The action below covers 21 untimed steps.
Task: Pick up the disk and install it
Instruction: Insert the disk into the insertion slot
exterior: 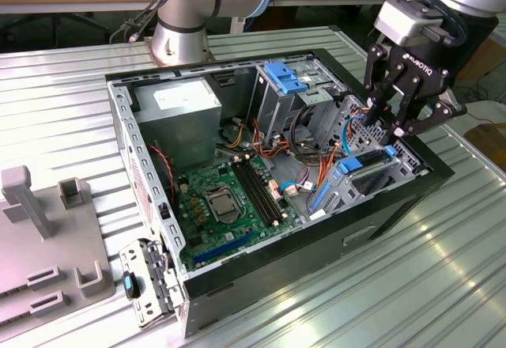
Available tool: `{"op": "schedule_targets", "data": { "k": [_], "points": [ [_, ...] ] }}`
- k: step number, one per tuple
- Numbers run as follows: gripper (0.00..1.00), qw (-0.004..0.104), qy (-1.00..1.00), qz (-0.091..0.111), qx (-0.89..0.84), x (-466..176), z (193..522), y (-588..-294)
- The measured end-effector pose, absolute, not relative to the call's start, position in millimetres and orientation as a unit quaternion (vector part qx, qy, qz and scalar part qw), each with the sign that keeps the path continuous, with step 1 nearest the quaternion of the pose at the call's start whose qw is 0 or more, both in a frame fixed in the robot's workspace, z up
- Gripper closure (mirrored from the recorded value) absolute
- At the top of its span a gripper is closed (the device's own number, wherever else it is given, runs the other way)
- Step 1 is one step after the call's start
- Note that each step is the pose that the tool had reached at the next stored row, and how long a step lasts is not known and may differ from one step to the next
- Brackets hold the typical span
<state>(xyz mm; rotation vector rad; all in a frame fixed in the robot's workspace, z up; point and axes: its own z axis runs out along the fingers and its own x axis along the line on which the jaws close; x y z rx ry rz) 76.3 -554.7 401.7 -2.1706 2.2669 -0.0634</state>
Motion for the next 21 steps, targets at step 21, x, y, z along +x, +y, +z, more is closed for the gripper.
{"op": "schedule_targets", "data": {
  "k": [21],
  "points": [
    [0.89,0.002,0.722,-0.020,-0.691,112.7,381.6,-558.8]
  ]
}}
